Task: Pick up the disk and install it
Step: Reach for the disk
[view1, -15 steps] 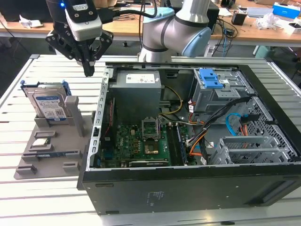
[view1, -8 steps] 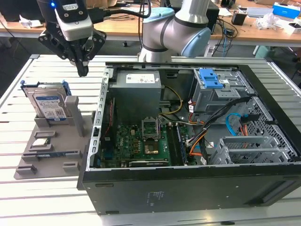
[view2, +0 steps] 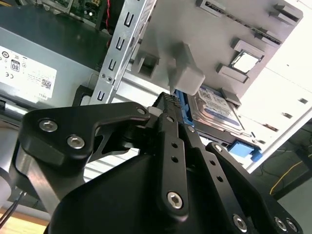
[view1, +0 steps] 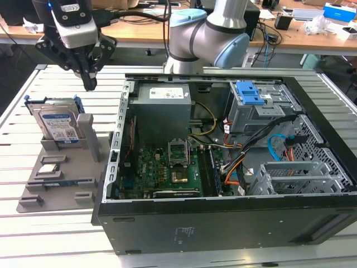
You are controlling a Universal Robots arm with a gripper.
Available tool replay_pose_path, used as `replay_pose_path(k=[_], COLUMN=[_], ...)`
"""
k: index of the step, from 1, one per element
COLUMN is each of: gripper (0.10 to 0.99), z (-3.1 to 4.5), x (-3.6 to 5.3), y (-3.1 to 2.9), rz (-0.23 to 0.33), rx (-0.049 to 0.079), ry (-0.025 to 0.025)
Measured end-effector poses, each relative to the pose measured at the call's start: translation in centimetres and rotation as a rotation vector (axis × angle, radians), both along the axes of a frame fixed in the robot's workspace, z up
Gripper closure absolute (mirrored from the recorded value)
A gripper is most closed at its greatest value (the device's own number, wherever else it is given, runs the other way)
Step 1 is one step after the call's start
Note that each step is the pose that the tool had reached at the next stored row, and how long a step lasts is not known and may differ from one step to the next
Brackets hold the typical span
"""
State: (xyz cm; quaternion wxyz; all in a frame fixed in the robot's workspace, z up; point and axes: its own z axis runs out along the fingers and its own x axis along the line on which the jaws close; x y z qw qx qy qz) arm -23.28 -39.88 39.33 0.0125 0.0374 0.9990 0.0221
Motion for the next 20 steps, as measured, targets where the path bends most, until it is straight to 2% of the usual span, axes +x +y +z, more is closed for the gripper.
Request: replay_pose_path(k=[11,20], gripper=[0.98,0.98], z=[0.0,0.0], x=[-1.33,-3.07], y=[0.0,0.0], rz=[0.0,0.0], rx=[0.0,0.0], ry=[0.0,0.0])
